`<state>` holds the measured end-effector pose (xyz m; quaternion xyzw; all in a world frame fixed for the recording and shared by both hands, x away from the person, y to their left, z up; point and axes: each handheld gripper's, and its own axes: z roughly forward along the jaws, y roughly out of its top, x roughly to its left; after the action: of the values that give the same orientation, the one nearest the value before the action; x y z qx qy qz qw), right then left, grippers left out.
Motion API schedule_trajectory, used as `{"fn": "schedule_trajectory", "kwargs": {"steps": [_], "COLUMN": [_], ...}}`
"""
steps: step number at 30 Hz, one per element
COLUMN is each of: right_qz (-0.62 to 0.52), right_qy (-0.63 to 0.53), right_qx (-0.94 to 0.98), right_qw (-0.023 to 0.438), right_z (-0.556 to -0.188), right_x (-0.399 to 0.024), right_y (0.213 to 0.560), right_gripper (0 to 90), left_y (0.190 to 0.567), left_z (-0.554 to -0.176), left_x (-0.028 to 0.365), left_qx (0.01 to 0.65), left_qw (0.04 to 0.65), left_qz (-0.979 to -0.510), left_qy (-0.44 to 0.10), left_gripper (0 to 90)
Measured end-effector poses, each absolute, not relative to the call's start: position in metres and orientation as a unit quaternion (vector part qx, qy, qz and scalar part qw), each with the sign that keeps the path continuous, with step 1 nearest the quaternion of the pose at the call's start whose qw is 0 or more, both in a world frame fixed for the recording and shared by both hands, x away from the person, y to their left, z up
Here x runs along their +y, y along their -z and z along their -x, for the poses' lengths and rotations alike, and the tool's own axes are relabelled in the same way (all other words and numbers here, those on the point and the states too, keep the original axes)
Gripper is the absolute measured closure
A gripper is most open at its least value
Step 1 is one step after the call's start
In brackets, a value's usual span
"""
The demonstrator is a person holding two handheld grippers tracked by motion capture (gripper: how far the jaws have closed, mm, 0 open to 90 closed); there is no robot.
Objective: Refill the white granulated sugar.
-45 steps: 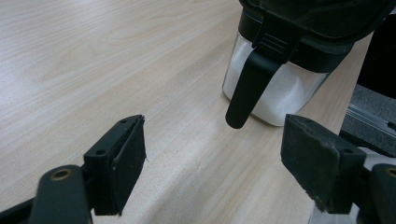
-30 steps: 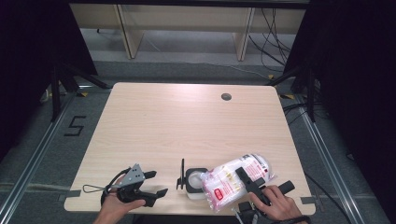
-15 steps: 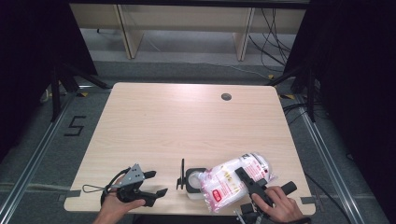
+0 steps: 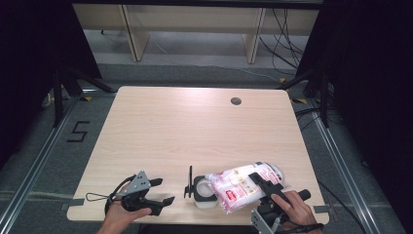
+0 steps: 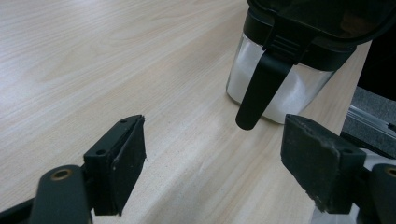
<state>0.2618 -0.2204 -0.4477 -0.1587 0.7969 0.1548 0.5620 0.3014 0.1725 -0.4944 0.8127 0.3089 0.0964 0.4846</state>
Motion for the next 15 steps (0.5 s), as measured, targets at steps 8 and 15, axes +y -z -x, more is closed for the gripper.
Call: {"fn": "schedule_trajectory", "kwargs": {"steps": [8,15], "right_qz": [0.081,-0.006], "right_qy": [-0.214,-0.273], "right_qx": [0.823,0.828], "right_qw": [0.519,0.489], "right_z": [-0.272,-0.287], "right_x": [-0.223,-0.233], "right_y": [0.452,0.454], "right_gripper": [63.4,63.6], "left_y": [0.493,0.495], "left_z": [-0.302,-0.301], "left_x": [0.173,0.172], "left_qx": [0.301,0.31], "left_qw": [0.479,0.484], "left_qz": [-0.818,-0.812], "left_qy": [-0.104,-0.096], "left_gripper": [21.7,21.7]}}
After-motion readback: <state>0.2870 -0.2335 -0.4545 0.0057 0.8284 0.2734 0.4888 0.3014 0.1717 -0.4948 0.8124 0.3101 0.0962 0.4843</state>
